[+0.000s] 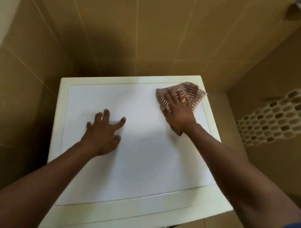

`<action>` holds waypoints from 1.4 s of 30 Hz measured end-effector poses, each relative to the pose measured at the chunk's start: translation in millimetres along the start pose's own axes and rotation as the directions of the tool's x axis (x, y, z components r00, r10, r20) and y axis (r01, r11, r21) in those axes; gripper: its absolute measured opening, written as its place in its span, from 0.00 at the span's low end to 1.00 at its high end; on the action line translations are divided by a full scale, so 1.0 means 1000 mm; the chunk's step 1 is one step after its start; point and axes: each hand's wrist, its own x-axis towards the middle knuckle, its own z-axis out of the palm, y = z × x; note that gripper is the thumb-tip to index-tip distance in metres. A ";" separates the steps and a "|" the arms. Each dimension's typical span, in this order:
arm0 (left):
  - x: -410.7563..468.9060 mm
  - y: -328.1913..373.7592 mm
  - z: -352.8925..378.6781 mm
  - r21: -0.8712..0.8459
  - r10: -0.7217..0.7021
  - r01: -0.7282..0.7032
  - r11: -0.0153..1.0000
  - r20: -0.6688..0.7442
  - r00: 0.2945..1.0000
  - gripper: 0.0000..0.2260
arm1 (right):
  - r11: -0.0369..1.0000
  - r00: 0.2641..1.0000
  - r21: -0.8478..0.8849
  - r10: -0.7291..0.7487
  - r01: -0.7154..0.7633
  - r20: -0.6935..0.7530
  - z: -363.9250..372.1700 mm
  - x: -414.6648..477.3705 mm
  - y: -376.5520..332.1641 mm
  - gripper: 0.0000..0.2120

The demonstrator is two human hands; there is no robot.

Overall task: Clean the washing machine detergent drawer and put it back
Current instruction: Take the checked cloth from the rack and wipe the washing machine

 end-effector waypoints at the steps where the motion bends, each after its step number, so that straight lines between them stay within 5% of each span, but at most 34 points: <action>1: 0.001 0.001 -0.001 -0.012 0.000 0.000 1.000 0.006 1.000 0.30 | 0.988 0.988 -0.018 -0.153 0.154 0.032 0.000 -0.023 0.005 0.29; 3: 0.001 0.000 -0.004 -0.038 -0.004 0.003 0.999 -0.008 1.000 0.28 | 0.961 0.961 0.011 -0.275 0.275 0.022 -0.001 -0.061 0.031 0.29; 5: 0.002 0.002 -0.006 -0.050 0.000 -0.001 0.999 -0.034 0.999 0.25 | 0.998 0.999 0.063 -0.027 0.028 -0.022 -0.008 -0.077 0.059 0.31; 7: 0.005 0.002 -0.010 -0.064 -0.019 0.015 0.998 -0.063 0.998 0.23 | 0.957 0.959 0.081 0.282 -0.278 -0.041 -0.007 -0.070 0.063 0.33; 9: 0.010 0.005 -0.017 -0.106 -0.038 0.031 0.994 -0.066 0.997 0.20 | 0.931 0.933 0.085 0.359 -0.356 -0.026 0.003 -0.066 0.033 0.33; 12: 0.009 0.007 -0.020 -0.197 -0.067 0.063 0.978 -0.012 0.998 0.22 | 0.997 0.997 0.011 -0.071 0.071 0.015 0.023 -0.112 -0.003 0.32; 15: -0.024 -0.004 -0.005 -0.221 -0.098 0.077 0.972 -0.085 0.992 0.31 | 0.917 0.913 0.036 -0.399 0.397 0.087 0.015 -0.136 0.017 0.35; 18: -0.080 -0.033 0.034 -0.275 -0.274 0.201 0.940 -0.258 0.927 0.33 | 0.982 0.982 0.015 -0.189 0.190 -0.020 0.014 -0.108 0.007 0.31; 21: -0.139 -0.062 0.085 -0.434 -0.539 0.434 0.789 -0.150 0.829 0.38 | 0.997 0.995 0.027 -0.069 0.071 -0.071 0.027 -0.085 -0.053 0.31; 24: -0.190 -0.069 0.130 -0.654 -0.607 0.500 0.568 0.078 0.791 0.46 | 0.925 0.925 0.012 -0.380 0.380 0.010 0.045 -0.114 -0.124 0.29; 27: -0.222 -0.065 0.151 -0.771 -0.507 0.481 0.419 0.240 0.827 0.54 | 0.715 0.712 -0.008 -0.694 0.699 0.109 0.054 -0.173 -0.145 0.31; 29: -0.227 -0.068 0.156 -0.774 -0.454 0.469 0.425 0.265 0.851 0.59 | 0.693 0.688 0.016 -0.719 0.721 0.098 0.050 -0.187 -0.133 0.31; 33: -0.225 -0.083 0.147 -0.667 -0.325 0.486 0.564 0.361 0.874 0.68 | 0.916 0.916 0.006 -0.401 0.401 -0.012 0.047 -0.145 -0.166 0.30; 36: -0.230 -0.089 0.147 -0.682 -0.253 0.457 0.572 0.383 0.888 0.74 | 0.967 0.967 0.056 -0.250 0.248 0.041 0.056 -0.126 -0.238 0.33; 42: -0.234 -0.089 0.151 -0.669 -0.244 0.364 0.648 0.270 0.931 0.73 | 0.750 0.734 0.025 -0.652 0.661 0.190 0.069 -0.211 -0.270 0.32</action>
